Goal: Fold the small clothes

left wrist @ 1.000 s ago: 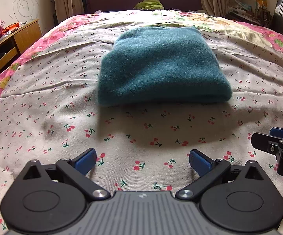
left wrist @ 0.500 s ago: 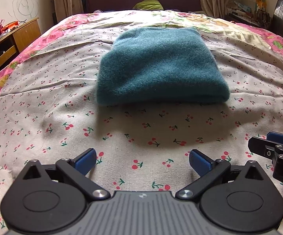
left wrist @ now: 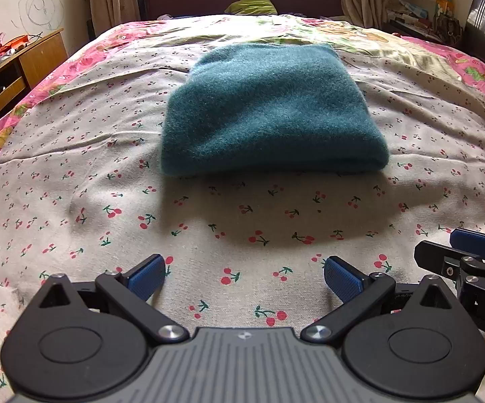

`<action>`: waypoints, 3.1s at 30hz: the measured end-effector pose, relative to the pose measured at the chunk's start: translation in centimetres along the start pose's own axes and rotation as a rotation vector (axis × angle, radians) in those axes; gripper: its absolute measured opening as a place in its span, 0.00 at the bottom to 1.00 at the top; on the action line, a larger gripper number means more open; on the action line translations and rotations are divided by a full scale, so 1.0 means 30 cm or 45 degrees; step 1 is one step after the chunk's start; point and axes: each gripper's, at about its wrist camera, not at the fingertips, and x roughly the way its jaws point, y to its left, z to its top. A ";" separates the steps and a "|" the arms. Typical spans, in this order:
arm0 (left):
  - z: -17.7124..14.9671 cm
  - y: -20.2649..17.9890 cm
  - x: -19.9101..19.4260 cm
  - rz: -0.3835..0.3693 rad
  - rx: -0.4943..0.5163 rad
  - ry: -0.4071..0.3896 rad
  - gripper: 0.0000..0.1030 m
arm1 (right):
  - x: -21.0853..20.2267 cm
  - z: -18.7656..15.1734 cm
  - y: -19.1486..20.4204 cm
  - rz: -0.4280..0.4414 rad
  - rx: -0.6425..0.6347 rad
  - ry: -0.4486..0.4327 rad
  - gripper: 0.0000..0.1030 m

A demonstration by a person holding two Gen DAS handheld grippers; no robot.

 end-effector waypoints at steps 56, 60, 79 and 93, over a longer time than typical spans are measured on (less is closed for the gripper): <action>-0.009 -0.014 0.004 -0.009 0.036 0.012 1.00 | 0.011 -0.015 -0.007 0.014 0.015 0.029 0.41; -0.009 -0.014 0.004 -0.008 0.036 0.012 1.00 | 0.012 -0.019 -0.007 0.015 0.016 0.032 0.41; -0.009 -0.017 0.002 -0.008 0.035 0.012 1.00 | 0.015 -0.024 -0.004 0.016 0.014 0.036 0.41; -0.011 -0.017 0.000 -0.007 0.034 0.010 1.00 | 0.016 -0.023 -0.004 0.018 0.014 0.036 0.42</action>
